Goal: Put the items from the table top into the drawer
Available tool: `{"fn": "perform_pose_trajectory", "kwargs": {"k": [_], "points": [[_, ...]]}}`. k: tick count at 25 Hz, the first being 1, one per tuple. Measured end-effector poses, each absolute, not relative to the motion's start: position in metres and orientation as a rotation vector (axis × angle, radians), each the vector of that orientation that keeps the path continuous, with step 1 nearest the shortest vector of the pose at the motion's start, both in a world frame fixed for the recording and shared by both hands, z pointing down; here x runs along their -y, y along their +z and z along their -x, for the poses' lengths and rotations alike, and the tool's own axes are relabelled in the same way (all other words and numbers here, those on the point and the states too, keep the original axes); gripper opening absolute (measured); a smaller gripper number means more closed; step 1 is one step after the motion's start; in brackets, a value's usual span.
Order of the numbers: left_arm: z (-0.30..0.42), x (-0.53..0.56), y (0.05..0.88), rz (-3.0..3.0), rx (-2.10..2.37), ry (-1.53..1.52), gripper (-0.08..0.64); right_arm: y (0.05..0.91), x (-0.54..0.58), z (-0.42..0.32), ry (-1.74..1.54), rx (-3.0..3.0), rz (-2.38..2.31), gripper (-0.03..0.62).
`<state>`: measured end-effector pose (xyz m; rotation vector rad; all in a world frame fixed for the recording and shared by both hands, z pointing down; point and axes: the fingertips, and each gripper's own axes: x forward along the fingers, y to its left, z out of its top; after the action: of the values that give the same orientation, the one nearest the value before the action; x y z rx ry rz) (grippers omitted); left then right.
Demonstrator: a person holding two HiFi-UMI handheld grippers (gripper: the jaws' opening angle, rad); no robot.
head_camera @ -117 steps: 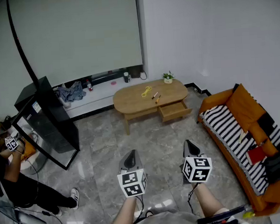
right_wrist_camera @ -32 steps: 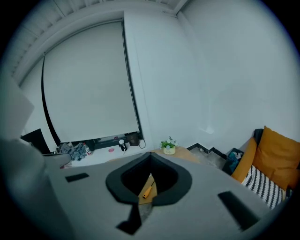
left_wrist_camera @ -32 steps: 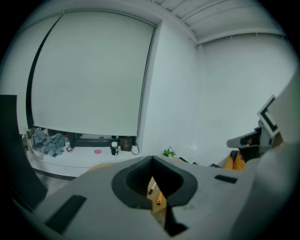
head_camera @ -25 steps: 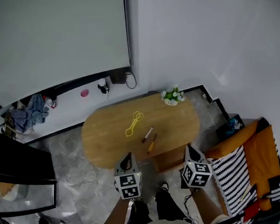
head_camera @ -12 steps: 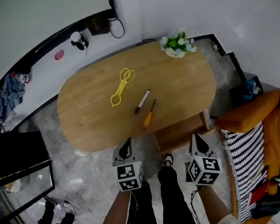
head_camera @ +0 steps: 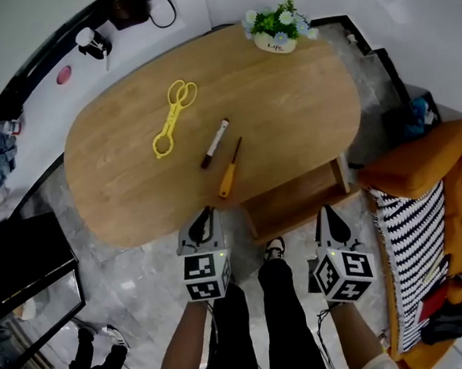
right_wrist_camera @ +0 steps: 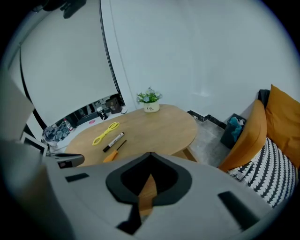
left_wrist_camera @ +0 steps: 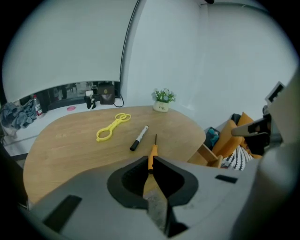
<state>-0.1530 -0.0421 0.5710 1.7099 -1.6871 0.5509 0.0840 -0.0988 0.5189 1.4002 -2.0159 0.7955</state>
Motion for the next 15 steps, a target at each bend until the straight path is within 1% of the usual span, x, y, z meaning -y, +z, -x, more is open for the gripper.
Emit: {"fn": "perform_pose_trajectory", "kwargs": {"k": [8,10,11,12,15], "points": [[0.136,0.069,0.615,-1.746,1.596,0.664,0.006,0.544,0.103,-0.104,0.831,1.976,-1.435,-0.008],[0.133,0.076,0.625,-1.766,1.566,0.714,0.016,0.549,0.101,-0.109,0.846,1.964,-1.441,-0.008],[0.131,0.078,0.630,-1.770,1.537,0.739,0.065,0.551,0.100,-0.111,0.855,1.958,-1.443,-0.008],[0.129,0.080,0.636,-1.770,1.506,0.765,0.138,0.553,0.098,-0.113,0.864,1.952,-1.444,-0.008],[0.126,0.086,0.651,-1.771,1.444,0.867,0.147,0.558,0.095,-0.117,0.884,1.939,-1.443,-0.008]]}}
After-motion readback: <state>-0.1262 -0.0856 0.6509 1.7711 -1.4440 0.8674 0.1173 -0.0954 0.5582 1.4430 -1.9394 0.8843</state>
